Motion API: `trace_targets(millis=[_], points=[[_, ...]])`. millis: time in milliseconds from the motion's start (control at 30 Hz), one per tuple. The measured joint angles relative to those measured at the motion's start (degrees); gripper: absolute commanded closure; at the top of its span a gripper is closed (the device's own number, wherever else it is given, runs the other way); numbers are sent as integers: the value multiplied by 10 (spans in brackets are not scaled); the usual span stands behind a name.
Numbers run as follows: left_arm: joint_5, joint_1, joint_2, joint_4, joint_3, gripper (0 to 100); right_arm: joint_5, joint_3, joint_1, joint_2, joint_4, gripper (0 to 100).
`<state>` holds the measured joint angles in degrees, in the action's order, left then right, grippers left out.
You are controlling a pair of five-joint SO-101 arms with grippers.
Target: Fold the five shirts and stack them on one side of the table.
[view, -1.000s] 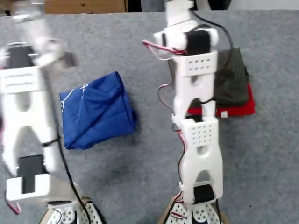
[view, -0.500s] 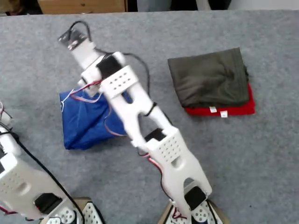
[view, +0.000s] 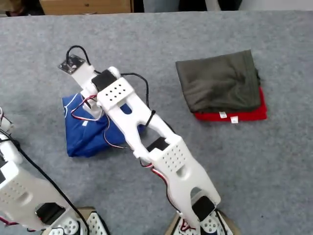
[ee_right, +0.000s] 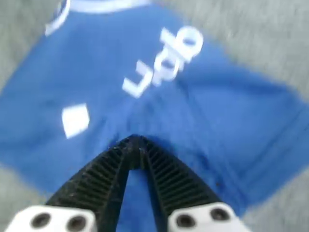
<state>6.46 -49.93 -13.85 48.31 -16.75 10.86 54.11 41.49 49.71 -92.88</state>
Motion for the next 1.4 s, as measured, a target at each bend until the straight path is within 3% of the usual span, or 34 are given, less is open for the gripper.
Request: trace_targets(millis=[133, 433, 767, 933, 1200, 1400], points=[[0, 0, 0, 0, 0, 970, 0, 19, 0, -1, -70, 985], [0, 0, 0, 0, 0, 970, 0, -73, -24, -84, -71, 985], [0, 0, 0, 0, 0, 970, 0, -71, -1, -41, 229, 985], [0, 0, 0, 0, 0, 970, 0, -71, 11, 18, 259, 985], [0, 0, 0, -13, 0, 970, 3, 32, 11, 19, 80, 985], [0, 0, 0, -13, 0, 970, 89, 48, 11, 19, -68, 985]])
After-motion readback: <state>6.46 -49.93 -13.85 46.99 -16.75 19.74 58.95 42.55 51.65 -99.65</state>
